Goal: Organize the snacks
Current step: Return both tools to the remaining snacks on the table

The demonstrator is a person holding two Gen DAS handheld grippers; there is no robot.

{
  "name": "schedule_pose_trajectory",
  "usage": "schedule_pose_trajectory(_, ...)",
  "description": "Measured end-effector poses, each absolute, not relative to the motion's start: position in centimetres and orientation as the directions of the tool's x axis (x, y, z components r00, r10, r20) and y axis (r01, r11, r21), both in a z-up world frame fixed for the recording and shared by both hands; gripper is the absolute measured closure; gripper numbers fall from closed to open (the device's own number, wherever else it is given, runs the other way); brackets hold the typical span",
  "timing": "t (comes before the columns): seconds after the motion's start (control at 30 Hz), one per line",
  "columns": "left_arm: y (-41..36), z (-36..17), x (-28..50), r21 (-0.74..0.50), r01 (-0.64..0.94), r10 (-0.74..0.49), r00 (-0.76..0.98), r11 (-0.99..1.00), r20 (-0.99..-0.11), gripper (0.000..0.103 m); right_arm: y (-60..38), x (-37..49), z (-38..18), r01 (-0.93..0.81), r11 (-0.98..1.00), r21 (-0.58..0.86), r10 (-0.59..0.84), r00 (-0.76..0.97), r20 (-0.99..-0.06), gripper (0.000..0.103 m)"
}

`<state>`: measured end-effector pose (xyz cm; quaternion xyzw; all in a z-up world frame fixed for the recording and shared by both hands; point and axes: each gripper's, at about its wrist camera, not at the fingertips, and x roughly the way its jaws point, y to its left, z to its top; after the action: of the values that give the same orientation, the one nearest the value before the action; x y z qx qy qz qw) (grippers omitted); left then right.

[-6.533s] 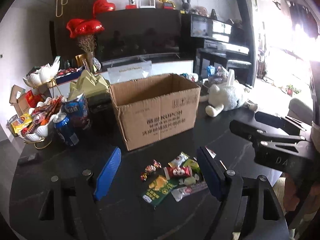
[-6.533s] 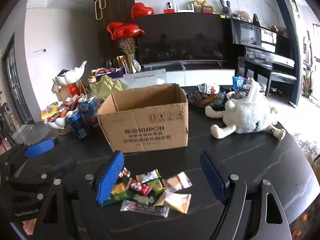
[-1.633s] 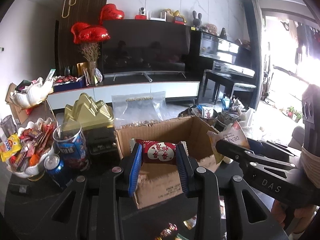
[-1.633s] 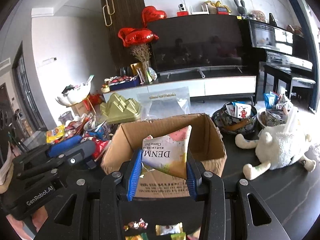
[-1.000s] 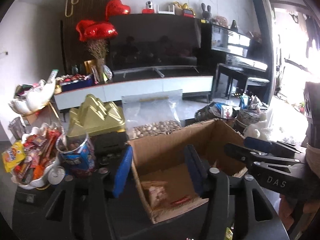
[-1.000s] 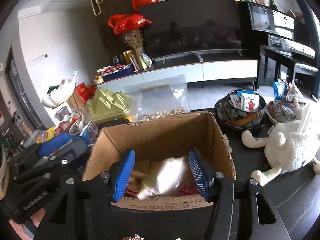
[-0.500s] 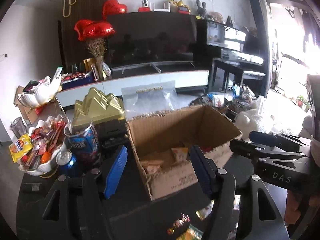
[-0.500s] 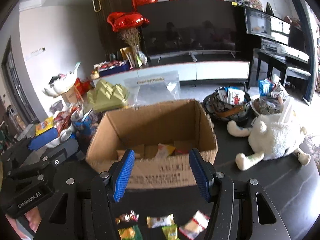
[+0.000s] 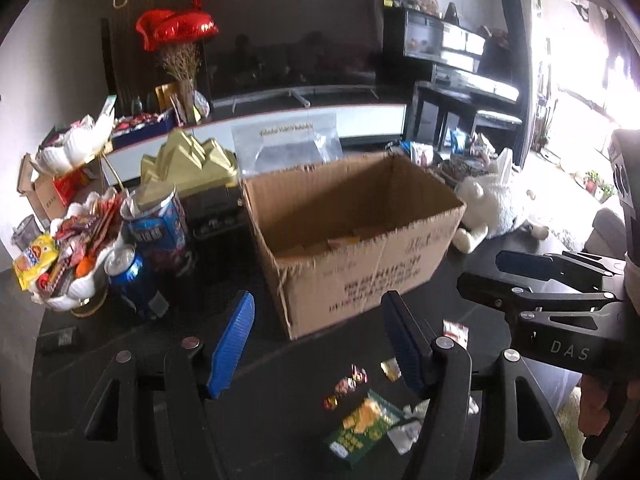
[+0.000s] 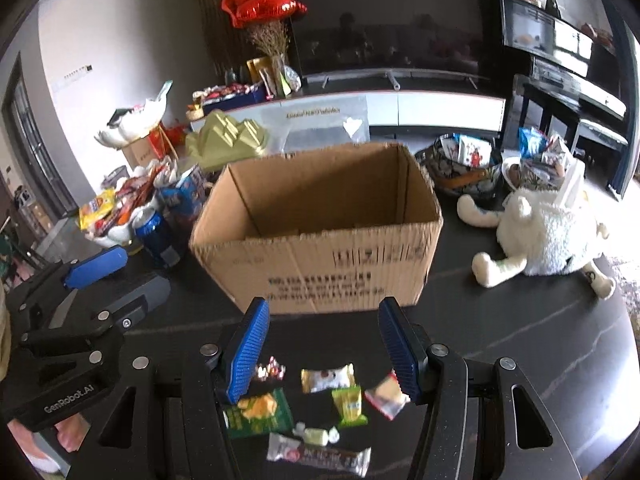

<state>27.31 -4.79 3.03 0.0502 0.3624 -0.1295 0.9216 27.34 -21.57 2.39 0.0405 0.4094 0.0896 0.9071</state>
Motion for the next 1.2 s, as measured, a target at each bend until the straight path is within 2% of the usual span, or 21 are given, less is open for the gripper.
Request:
schedule_pose_trajectory(0.5,-4.8,-1.0,26.8,-0.055,0.319,-0.231,0.548,0.946,-0.804,0.038,-21.4,26.7,-1.3,-0.102,0.985,0.139,0.172,0.495,-0.852,0.045)
schedule_pose_trajectory(1.0,-6.2,-5.3,28.4,-0.11,0.386,-0.256,0.351,0.916,-0.901,0.039,-21.8,27.3,-5.9,-0.06,0.979,0.197,0.206,0.333,-0.92,0.045)
schedule_pose_trajectory(1.2,-6.6,-7.1,29.2,-0.112,0.399,-0.247,0.304,0.91,-0.92,0.044,-22.1,27.8,-7.7,-0.046,0.979,0.201,0.205,0.286,-0.936,0.045)
